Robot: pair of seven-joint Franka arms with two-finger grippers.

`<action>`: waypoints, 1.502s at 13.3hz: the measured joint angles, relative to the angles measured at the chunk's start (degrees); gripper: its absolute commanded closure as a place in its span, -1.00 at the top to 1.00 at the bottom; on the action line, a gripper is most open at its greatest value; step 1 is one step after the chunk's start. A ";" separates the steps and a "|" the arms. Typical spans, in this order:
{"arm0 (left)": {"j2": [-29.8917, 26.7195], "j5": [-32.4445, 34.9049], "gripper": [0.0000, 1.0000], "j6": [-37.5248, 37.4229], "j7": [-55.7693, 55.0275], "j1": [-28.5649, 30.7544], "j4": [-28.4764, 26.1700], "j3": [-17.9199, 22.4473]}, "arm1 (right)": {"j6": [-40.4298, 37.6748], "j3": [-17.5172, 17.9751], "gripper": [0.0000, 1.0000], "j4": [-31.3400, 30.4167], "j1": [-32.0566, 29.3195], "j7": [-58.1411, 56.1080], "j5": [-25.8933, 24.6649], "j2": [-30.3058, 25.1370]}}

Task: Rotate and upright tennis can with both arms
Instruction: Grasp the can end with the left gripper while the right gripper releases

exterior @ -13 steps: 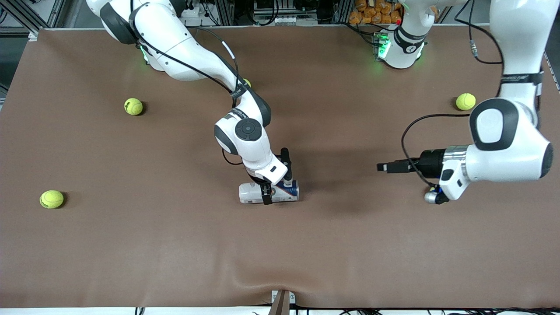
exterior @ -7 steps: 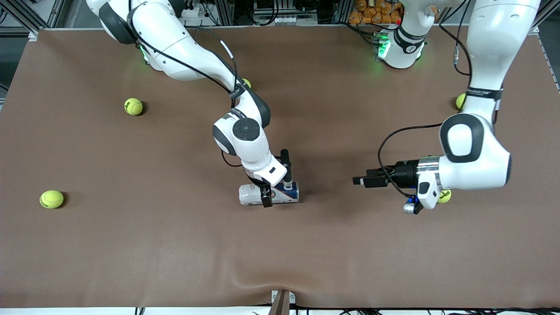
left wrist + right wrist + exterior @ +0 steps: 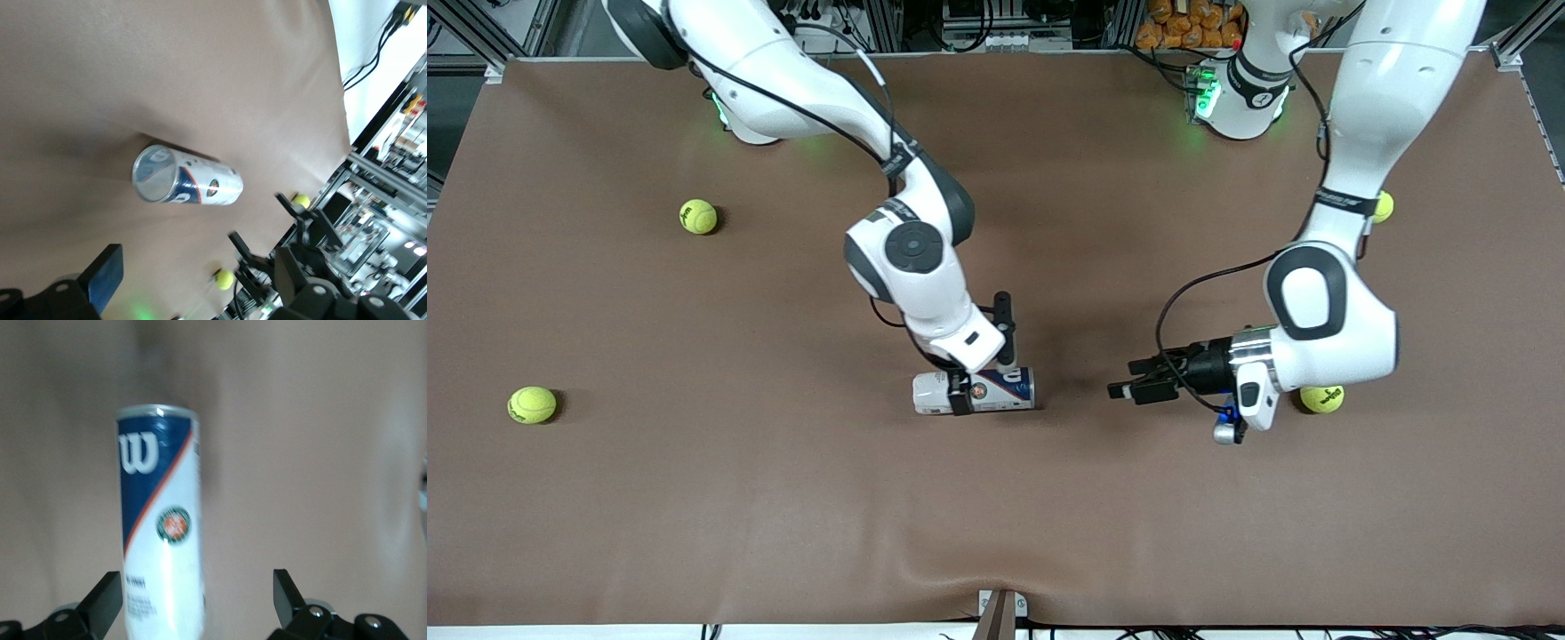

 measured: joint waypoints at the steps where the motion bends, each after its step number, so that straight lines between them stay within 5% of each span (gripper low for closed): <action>1: 0.89 -2.25 1.00 1.97 0.88 -1.03 -0.02 -0.03 | -1.51 0.01 1.00 -0.05 -1.71 -0.02 0.81 -1.26; 6: 6.31 -18.13 1.00 9.13 16.25 -4.76 -0.08 -0.02 | -12.97 -0.18 1.00 -0.96 -12.69 -0.33 6.52 -10.72; 12: 11.74 -32.65 0.62 9.80 32.58 -7.66 -0.06 -0.04 | -25.43 -0.20 1.00 -2.29 -27.96 -0.45 7.14 -20.77; 18: 15.64 -35.15 0.31 9.85 35.16 -10.07 1.96 -0.05 | -31.94 -0.15 1.00 -2.68 -34.71 4.71 7.37 -24.25; 20: 15.68 -35.80 -0.09 9.85 35.16 -10.44 2.56 -0.05 | -34.75 0.38 1.00 -2.65 -34.66 11.50 7.37 -26.42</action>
